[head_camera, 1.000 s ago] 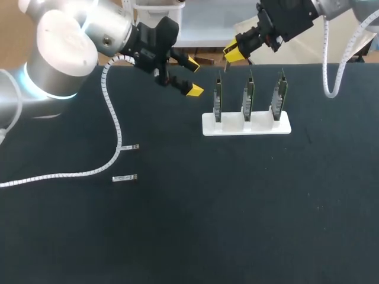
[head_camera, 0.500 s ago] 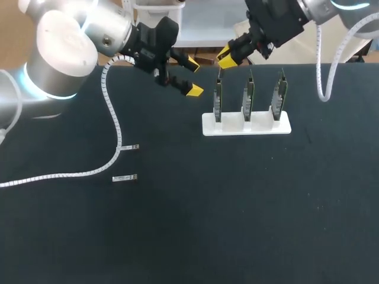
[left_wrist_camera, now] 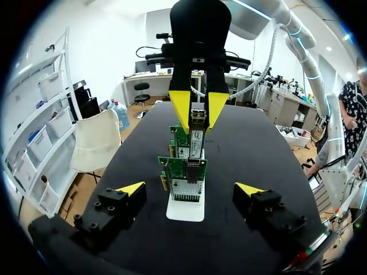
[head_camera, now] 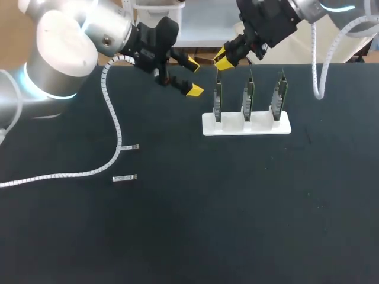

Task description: Pick up the optical module with the left hand, and insert it into the network port with the right hand.

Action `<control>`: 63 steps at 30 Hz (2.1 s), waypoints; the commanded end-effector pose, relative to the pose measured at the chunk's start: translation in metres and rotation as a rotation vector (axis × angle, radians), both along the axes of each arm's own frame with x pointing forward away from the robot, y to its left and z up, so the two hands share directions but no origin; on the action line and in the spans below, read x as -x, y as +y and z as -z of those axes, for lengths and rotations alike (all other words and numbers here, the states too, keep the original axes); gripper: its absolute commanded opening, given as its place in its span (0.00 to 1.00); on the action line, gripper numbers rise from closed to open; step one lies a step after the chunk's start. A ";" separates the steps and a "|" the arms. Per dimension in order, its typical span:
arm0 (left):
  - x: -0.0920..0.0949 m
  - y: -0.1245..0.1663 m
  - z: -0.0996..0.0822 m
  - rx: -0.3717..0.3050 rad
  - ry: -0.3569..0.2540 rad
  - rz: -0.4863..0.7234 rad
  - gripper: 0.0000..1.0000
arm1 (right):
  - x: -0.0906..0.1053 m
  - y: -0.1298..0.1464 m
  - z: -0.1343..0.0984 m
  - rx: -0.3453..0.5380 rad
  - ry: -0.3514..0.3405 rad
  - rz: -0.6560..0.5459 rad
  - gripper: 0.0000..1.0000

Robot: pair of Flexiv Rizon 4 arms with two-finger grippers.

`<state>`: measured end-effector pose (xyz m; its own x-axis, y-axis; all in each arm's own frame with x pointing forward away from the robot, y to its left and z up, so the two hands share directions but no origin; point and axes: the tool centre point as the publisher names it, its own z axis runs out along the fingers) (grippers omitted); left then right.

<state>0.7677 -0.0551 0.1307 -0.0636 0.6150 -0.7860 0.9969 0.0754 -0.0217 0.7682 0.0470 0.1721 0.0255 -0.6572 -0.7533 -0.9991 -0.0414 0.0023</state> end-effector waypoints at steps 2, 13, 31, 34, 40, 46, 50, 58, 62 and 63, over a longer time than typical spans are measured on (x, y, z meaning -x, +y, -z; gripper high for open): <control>0.000 0.000 0.000 -0.003 0.001 -0.002 1.00 | -0.007 0.001 0.002 0.008 0.003 -0.006 0.00; 0.000 0.000 0.000 -0.003 0.001 -0.002 1.00 | -0.009 -0.001 0.005 0.022 0.019 -0.013 0.00; 0.000 0.000 0.000 -0.003 0.001 -0.002 1.00 | 0.001 -0.003 0.003 0.015 0.032 -0.023 0.00; 0.000 0.000 0.000 -0.003 0.001 -0.002 1.00 | 0.003 -0.002 0.003 0.015 0.035 -0.026 0.00; 0.000 0.000 0.000 -0.003 0.001 -0.002 1.00 | 0.007 0.000 0.006 0.018 0.033 -0.030 0.00; 0.000 0.000 0.000 -0.003 0.001 -0.002 1.00 | 0.006 0.001 0.007 0.015 0.030 -0.023 0.00; 0.000 0.000 0.000 -0.003 0.001 -0.002 1.00 | 0.004 0.001 0.007 0.014 0.025 -0.020 0.00; 0.000 0.000 0.000 -0.003 0.001 -0.002 1.00 | 0.004 -0.001 0.004 0.008 0.020 -0.022 0.00; 0.000 0.000 0.000 -0.003 0.001 -0.002 1.00 | 0.004 -0.001 0.004 0.012 0.006 -0.034 0.00; 0.000 0.000 0.000 -0.003 0.001 -0.002 1.00 | 0.004 -0.001 0.004 0.012 0.005 -0.035 0.00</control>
<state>0.7677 -0.0551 0.1307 -0.0635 0.6149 -0.7860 0.9969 0.0754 -0.0216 0.7667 0.0460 0.1675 0.0424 -0.6653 -0.7454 -0.9968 -0.0783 0.0131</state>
